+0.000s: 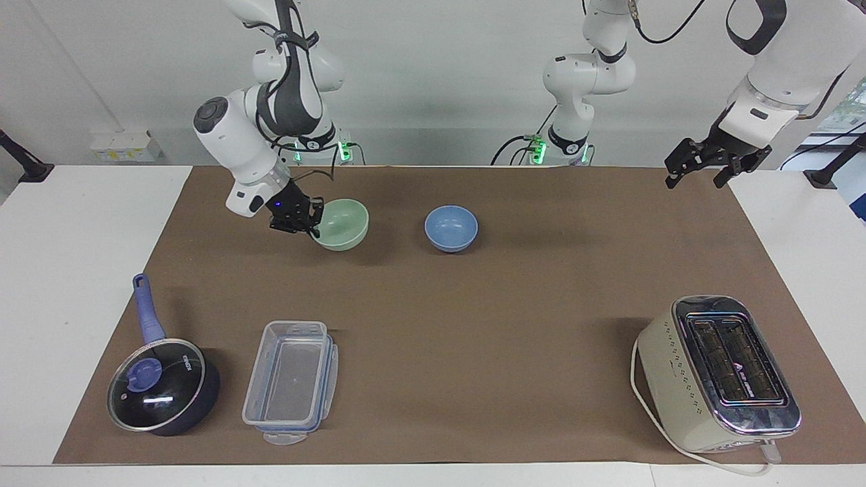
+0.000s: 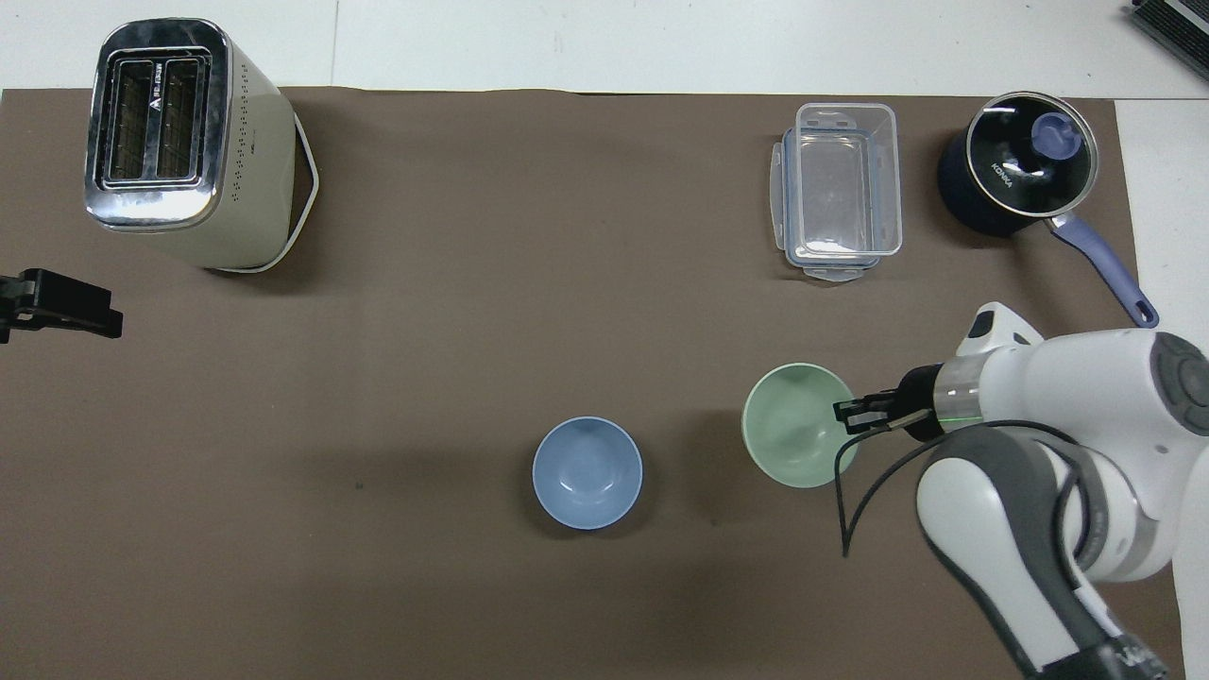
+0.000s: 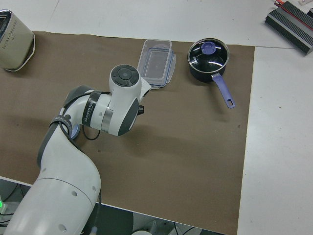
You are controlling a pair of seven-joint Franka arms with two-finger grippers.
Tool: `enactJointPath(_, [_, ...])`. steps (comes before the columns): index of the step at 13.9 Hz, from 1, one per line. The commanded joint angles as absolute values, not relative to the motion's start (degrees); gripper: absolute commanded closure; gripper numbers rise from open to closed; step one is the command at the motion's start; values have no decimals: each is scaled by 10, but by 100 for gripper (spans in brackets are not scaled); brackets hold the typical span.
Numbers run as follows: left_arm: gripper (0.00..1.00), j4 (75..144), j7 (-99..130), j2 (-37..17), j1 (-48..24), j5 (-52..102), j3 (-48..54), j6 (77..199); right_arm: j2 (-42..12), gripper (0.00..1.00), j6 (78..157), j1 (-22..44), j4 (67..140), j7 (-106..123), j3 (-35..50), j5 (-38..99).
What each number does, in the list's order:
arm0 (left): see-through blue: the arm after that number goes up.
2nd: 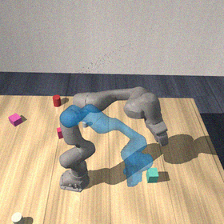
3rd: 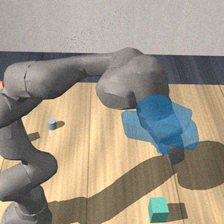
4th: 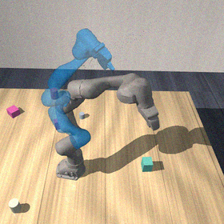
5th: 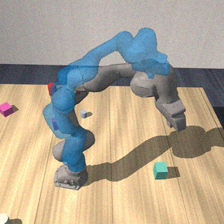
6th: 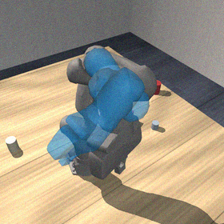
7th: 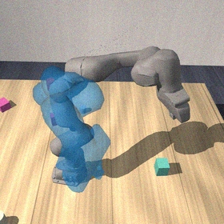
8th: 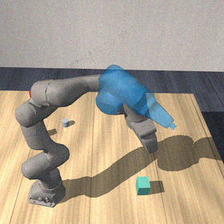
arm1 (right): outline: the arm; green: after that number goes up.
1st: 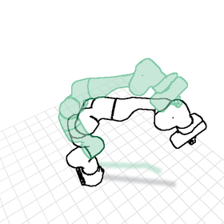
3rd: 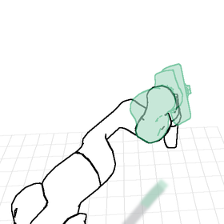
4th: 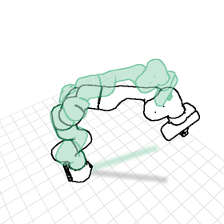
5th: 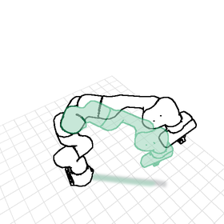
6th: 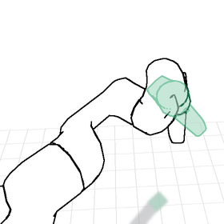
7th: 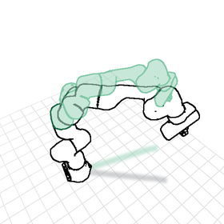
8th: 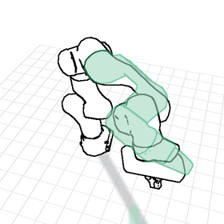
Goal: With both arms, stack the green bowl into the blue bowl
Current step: 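Grasp the green bowl rim and lift it toward the blue bowl, then lower the green bowl into the blue bowl with the right gripper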
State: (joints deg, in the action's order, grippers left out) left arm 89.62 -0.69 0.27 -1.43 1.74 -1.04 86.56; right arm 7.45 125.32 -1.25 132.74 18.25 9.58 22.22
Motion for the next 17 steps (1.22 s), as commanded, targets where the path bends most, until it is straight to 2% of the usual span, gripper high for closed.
enactJointPath(1, [0, 892, -11, 3, -9, 8, -6, 854, 86, 100, 1256, 21, 1332, 163, 97, 231])
enactJointPath(4, [0, 892, -11, 3, -9, 8, -6, 854, 81, 100, 1258, 70, 1314, 107, 97, 228])
enactJointPath(10, [0, 892, -11, 3, -9, 8, -6, 854, 28, 100, 1260, 173, 1266, -48, 97, 183])
enactJointPath(17, [0, 892, -11, 3, -9, 8, -6, 854, 8, 100, 1310, 215, 1275, -108, 98, 179])
